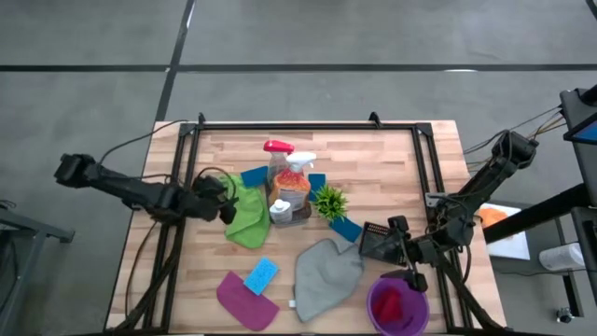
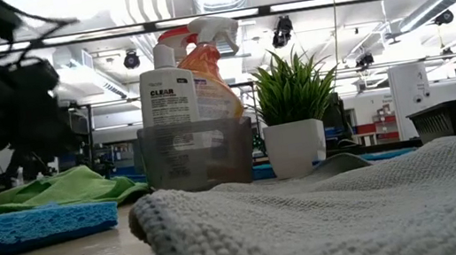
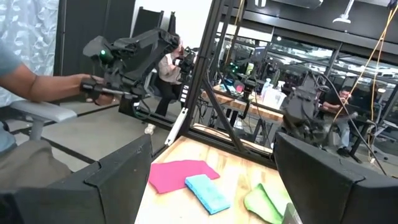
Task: Pick & Place Kitchen Items
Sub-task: Put the green towel into the purple bucket
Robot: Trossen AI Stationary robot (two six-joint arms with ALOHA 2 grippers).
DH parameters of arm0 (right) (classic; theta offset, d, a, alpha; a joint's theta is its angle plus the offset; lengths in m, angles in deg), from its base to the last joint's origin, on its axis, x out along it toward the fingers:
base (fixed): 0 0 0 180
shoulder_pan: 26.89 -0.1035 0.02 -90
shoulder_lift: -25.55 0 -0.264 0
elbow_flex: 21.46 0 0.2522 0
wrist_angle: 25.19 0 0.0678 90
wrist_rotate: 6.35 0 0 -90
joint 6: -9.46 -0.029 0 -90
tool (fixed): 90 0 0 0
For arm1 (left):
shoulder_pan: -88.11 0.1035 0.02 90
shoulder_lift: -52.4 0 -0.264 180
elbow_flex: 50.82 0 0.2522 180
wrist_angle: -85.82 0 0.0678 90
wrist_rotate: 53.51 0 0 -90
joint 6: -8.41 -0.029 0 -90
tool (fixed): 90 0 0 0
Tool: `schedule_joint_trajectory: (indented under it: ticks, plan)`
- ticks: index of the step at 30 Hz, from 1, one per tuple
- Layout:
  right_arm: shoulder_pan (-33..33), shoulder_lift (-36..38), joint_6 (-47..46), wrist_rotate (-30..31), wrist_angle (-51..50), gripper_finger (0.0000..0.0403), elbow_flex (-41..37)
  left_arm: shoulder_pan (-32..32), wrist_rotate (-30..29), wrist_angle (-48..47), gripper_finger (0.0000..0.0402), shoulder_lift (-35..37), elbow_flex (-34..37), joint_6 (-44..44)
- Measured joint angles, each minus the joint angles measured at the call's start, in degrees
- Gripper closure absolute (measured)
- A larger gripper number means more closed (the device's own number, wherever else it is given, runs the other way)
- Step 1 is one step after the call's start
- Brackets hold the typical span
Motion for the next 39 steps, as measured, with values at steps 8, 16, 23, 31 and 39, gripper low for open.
schedule_joint_trajectory:
  ticks: [8, 16, 23, 31, 39]
  plan:
    - [0.0, 0.1, 0.5, 0.0, 0.0, 0.0073, 0.0, 11.4, 10.5, 1.5, 0.0122, -8.0, 0.0, -5.8]
    - [0.0, 0.1, 0.5, 0.0, 0.0, 0.0073, 0.0, 13.3, 14.8, 4.7, 0.0129, -14.8, 0.0, -7.9]
    - [0.0, 0.1, 0.6, 0.3, 0.0, 0.0073, 0.0, 13.2, 17.4, 5.3, 0.0249, -18.7, -0.1, -7.3]
    - [0.0, 0.1, 1.1, 0.7, -0.1, 0.0073, 0.0, 13.2, 20.8, 4.5, 0.0389, -18.4, -1.2, -9.9]
    - [0.0, 0.0, 1.2, 0.7, -0.4, 0.0073, -0.1, 10.3, 26.6, 4.1, 0.0398, -17.9, -4.0, -10.6]
